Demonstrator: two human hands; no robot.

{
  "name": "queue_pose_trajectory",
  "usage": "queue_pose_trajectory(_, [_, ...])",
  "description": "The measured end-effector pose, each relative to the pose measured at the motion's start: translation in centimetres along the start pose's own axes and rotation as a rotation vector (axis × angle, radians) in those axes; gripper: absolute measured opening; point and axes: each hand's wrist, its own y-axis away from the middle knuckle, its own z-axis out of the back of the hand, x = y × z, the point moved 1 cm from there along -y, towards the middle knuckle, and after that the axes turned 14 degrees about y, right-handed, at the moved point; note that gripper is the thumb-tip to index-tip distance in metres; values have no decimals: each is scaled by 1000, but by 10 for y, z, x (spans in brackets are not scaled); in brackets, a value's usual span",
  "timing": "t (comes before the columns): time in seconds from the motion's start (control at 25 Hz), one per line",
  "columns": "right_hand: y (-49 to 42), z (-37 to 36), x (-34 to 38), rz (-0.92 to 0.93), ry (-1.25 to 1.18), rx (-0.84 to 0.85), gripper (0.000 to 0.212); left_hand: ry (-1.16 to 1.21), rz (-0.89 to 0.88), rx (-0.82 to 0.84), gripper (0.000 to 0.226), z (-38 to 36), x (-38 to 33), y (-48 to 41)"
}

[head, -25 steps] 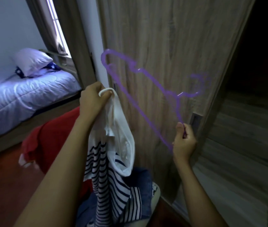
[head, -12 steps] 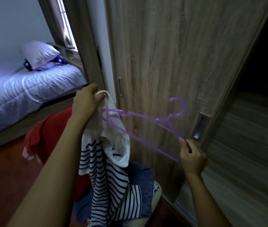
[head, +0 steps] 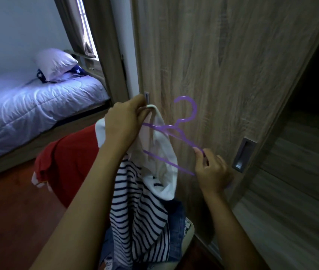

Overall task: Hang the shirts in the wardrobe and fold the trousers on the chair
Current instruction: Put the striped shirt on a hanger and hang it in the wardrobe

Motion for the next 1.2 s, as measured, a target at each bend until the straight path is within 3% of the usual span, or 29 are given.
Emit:
queue_pose_trajectory(0.16, [-6, 2, 20, -28, -142, 11, 41, 56, -4, -106, 22, 10, -19, -3])
queue_pose_trajectory(0.28, [-7, -1, 19, -159, -286, 82, 42, 123, -23, 56, 24, 11, -21, 2])
queue_pose_trajectory(0.36, [-3, -4, 15, -257, -314, 131, 49, 299, -17, 171, 23, 14, -19, 7])
queue_pose_trajectory(0.44, [2, -8, 10, -323, -300, 135, 53, 393, -18, 18, 19, 21, -10, 9])
queue_pose_trajectory(0.56, [5, -10, 9, -365, -293, 143, 51, 325, 159, -423, 19, 33, 27, 6])
queue_pose_trajectory(0.64, [6, -10, 12, -378, -299, 130, 45, 385, 280, -499, 26, 32, 45, 7])
queue_pose_trajectory(0.76, [5, -11, 20, -381, -300, 122, 45, 390, 203, -243, 48, 12, 42, 19])
queue_pose_trajectory(0.84, [2, -11, 24, -372, -279, 125, 47, 258, 141, -38, 65, -7, 40, 32])
queue_pose_trajectory(0.92, [-2, -12, 25, -350, -265, 108, 45, 107, 136, 56, 72, -21, 47, 38])
queue_pose_trajectory(1.04, [-7, -11, 27, -322, -288, 86, 53, 31, 214, 55, 65, -29, 53, 34])
queue_pose_trajectory(1.2, [-12, -8, 29, -299, -294, 46, 53, 74, 244, 78, 25, -37, 44, 27])
